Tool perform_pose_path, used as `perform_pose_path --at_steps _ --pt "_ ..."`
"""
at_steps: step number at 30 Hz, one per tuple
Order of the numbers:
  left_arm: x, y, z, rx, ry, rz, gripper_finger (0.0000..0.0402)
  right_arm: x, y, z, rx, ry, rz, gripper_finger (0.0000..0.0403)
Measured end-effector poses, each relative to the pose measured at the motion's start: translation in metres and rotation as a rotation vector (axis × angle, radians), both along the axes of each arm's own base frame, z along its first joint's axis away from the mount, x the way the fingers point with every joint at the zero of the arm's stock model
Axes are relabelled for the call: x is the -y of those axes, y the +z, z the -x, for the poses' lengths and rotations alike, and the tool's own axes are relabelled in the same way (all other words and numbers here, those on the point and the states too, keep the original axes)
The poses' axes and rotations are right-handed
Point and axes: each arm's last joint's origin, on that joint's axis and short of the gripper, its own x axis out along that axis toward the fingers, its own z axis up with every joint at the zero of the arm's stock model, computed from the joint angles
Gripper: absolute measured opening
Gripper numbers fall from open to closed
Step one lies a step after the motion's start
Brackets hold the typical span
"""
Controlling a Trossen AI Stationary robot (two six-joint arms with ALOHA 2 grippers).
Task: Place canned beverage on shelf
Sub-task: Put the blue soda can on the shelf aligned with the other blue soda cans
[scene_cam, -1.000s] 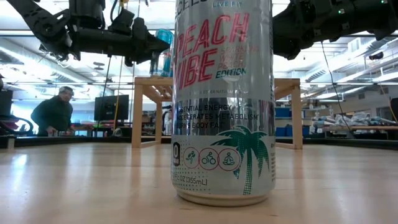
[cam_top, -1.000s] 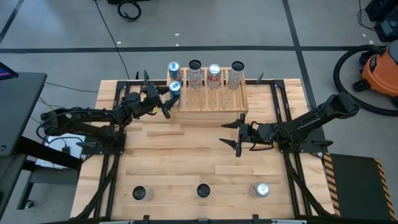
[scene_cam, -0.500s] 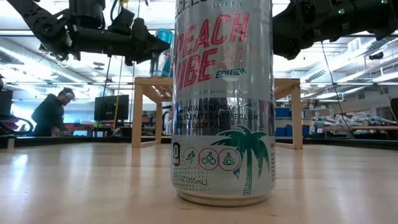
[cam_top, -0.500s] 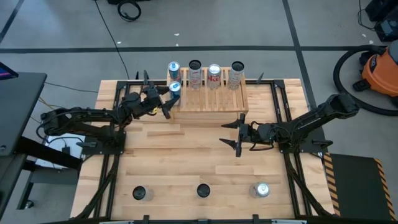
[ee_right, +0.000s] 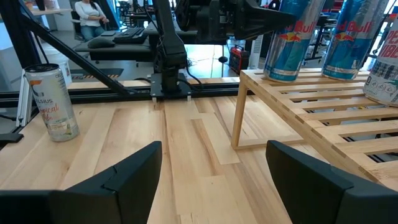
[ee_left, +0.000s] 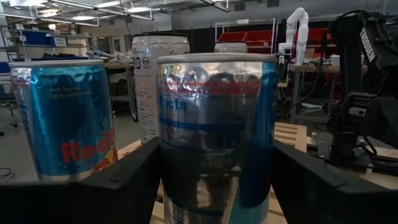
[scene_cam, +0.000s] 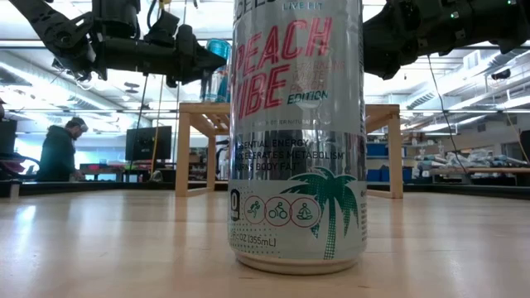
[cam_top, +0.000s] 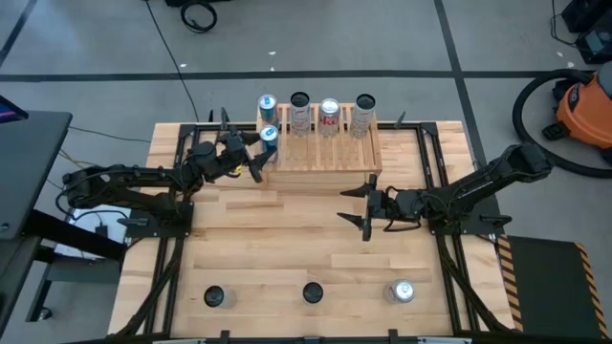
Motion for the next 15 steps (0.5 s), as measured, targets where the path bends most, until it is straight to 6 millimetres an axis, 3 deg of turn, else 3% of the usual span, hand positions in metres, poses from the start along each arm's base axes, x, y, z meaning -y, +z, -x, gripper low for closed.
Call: perform_pose_path --at_steps 15 --pt "-0.0005 -0.0013 0.0005 -0.036 0.029 -0.034 0.0329 0.0000 0.0000 0.0000 0.000 0.000 0.000 0.0297"
